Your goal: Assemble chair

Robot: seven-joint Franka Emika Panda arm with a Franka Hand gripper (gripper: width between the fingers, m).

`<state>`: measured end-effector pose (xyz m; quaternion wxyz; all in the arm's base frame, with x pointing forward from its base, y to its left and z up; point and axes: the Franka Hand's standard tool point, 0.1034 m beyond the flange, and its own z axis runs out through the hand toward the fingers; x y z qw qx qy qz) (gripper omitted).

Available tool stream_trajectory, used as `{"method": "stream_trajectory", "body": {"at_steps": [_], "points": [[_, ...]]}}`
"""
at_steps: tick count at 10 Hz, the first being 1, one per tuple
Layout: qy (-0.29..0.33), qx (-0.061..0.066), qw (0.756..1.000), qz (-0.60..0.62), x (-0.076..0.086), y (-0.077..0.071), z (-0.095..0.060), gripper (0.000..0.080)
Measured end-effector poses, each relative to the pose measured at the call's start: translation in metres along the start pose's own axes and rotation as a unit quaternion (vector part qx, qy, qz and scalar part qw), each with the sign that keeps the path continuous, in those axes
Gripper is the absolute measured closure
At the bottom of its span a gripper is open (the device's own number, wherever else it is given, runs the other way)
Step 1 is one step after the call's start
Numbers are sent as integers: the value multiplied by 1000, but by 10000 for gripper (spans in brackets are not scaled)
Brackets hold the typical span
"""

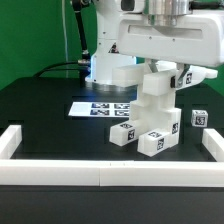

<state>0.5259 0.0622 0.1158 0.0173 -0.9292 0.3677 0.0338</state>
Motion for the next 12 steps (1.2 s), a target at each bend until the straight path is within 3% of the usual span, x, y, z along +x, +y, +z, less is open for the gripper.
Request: {"method": "stream_trajectory", "body": {"at_steps": [12], "points": [[6, -19, 999, -46, 11, 3, 39, 511]]}}
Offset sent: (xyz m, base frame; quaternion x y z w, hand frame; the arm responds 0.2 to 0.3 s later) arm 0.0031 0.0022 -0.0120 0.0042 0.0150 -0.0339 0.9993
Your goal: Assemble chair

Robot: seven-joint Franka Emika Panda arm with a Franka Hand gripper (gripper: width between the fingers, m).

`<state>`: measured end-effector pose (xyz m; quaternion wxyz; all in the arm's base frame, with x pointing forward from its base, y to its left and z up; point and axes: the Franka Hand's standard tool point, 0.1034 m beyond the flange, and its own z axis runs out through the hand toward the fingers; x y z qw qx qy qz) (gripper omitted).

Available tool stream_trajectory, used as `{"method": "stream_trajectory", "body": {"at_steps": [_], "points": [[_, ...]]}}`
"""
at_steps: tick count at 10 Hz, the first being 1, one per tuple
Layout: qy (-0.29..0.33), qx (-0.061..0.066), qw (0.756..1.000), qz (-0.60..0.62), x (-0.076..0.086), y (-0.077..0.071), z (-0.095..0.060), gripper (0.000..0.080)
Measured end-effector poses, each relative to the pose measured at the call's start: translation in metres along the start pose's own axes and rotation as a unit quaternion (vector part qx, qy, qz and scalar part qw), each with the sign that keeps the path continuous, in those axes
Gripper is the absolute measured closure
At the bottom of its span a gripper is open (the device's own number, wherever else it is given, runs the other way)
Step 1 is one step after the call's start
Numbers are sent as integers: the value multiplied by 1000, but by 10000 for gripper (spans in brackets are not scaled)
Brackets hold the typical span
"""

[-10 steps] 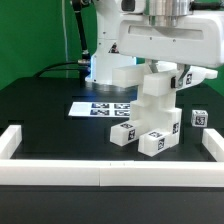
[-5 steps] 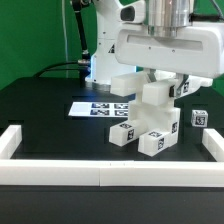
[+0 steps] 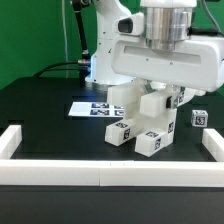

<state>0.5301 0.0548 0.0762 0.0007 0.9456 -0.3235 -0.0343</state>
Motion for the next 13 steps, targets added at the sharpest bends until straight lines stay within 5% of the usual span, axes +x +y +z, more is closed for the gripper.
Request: {"method": "stream_trajectory", "body": {"at_steps": [10, 11, 12, 13], "points": [[5, 2, 1000, -10, 3, -1, 0, 505], [5, 2, 1000, -10, 3, -1, 0, 301], [5, 2, 1000, -11, 3, -1, 0, 193], [5, 2, 1000, -11, 3, -1, 0, 193]]}}
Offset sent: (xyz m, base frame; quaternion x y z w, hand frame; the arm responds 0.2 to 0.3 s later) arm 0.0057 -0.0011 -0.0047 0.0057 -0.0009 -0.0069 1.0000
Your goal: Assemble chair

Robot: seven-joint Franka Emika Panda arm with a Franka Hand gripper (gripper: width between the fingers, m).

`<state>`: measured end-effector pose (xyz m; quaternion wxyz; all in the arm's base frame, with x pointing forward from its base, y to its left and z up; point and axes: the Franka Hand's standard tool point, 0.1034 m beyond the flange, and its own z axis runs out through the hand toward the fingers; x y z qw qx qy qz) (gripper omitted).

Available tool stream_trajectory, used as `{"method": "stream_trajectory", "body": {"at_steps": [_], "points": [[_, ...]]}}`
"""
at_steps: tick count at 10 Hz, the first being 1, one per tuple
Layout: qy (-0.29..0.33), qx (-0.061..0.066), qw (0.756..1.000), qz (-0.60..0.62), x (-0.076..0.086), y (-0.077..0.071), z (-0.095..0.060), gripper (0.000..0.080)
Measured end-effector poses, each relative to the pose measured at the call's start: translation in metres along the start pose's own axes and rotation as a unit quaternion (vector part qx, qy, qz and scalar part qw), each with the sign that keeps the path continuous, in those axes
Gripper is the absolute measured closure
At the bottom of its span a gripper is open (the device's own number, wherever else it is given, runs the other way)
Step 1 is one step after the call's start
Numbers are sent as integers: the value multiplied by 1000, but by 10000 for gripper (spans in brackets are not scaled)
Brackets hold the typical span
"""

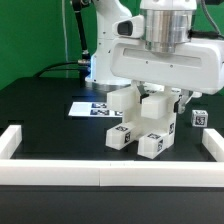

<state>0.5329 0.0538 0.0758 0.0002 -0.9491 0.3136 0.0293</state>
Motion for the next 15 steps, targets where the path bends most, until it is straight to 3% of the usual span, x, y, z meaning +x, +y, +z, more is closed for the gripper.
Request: {"method": "stream_trajectory", "body": {"at_steps": [2, 7, 11, 15], "points": [[0, 0, 1000, 0, 0, 0, 0, 153], [0, 0, 1000, -1, 0, 0, 0, 150], [8, 16, 1000, -13, 5, -5, -25, 150], [8, 32, 999, -11, -5, -12, -53, 150]]}}
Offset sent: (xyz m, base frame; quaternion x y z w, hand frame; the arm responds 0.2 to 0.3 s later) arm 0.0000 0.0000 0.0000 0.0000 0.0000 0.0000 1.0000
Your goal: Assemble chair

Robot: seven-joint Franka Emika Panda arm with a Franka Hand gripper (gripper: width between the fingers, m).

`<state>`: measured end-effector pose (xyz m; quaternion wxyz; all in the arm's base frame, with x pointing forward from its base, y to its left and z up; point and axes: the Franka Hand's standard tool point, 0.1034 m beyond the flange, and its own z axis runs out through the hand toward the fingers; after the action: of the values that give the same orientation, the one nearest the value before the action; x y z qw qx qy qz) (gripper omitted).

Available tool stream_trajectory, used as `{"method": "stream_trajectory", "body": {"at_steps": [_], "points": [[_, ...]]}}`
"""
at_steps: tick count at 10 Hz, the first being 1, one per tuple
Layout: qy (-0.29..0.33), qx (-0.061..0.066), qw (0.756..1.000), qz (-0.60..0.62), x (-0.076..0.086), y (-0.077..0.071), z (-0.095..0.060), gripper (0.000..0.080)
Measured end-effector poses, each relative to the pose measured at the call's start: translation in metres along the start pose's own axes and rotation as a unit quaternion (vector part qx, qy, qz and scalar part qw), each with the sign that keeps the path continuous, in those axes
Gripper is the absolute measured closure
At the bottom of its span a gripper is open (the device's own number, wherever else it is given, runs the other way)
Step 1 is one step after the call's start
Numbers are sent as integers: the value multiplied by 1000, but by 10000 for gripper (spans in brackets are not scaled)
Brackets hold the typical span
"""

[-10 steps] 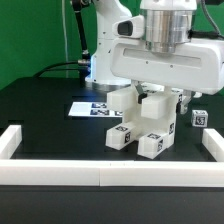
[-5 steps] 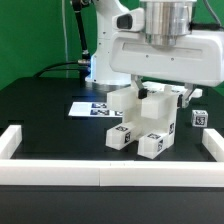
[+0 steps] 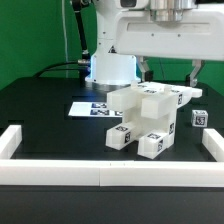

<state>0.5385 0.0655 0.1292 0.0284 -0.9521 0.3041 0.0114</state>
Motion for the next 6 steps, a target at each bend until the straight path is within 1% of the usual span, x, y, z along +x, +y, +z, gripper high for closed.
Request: {"method": "stream_trajectory", "body": {"at_steps": [1, 2, 3, 5, 6], "points": [[1, 5, 1000, 3, -5, -3, -7, 150], [-2, 7, 1000, 7, -13, -5, -9, 150], [-7, 10, 1000, 14, -24, -6, -9, 150], [-14, 8, 1000, 24, -52, -12, -5, 150], [-16, 7, 1000, 26, -60, -11, -1, 150]]}}
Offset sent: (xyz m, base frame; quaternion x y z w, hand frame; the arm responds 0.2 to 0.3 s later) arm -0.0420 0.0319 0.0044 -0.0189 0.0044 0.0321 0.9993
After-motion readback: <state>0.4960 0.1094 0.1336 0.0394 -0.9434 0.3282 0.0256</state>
